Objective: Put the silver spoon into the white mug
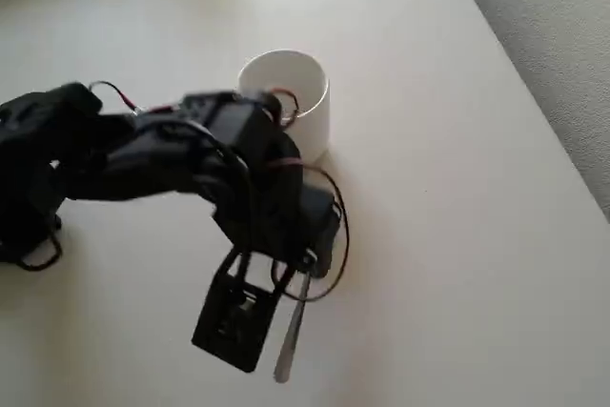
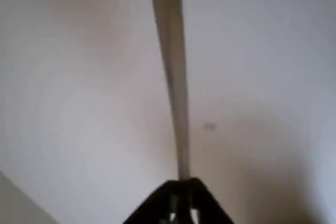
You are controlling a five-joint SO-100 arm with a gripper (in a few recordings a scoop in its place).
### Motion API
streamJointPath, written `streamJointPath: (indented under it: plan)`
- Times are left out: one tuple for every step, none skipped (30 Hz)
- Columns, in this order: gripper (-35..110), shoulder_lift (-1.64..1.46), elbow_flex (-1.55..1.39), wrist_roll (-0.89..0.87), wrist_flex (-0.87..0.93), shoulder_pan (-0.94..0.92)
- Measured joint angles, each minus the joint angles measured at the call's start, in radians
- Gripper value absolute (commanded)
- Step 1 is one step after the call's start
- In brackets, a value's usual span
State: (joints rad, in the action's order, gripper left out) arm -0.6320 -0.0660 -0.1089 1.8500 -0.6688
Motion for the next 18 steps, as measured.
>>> streamJointPath:
  plan:
    - [-2,-0.023,-0.014,0.005,0.002,0.008]
    - [-2,-0.043,-0.025,0.008,0.003,0.014]
    - [-2,-0.067,-0.041,0.015,0.003,0.025]
    - [-2,-0.101,-0.074,0.023,0.003,0.037]
    - [-2,-0.138,-0.107,0.026,0.003,0.051]
    - [-2,-0.178,-0.144,0.032,0.003,0.066]
    - [-2,-0.21,-0.169,0.035,0.003,0.081]
    - [-2,-0.242,-0.196,0.043,0.003,0.097]
    - [-2,-0.281,-0.236,0.044,0.003,0.112]
    - [-2,-0.325,-0.284,0.044,0.003,0.13]
    - [-2,-0.374,-0.333,0.044,0.003,0.153]
    - [-2,-0.414,-0.37,0.044,0.003,0.176]
    - [-2,-0.443,-0.391,0.044,0.003,0.198]
    - [-2,-0.466,-0.408,0.044,0.003,0.209]
    - [-2,-0.491,-0.431,0.044,0.002,0.219]
    - [-2,-0.528,-0.474,0.044,0.002,0.244]
    - [-2,-0.571,-0.525,0.044,0.002,0.27]
    - [-2,-0.604,-0.572,0.044,0.003,0.301]
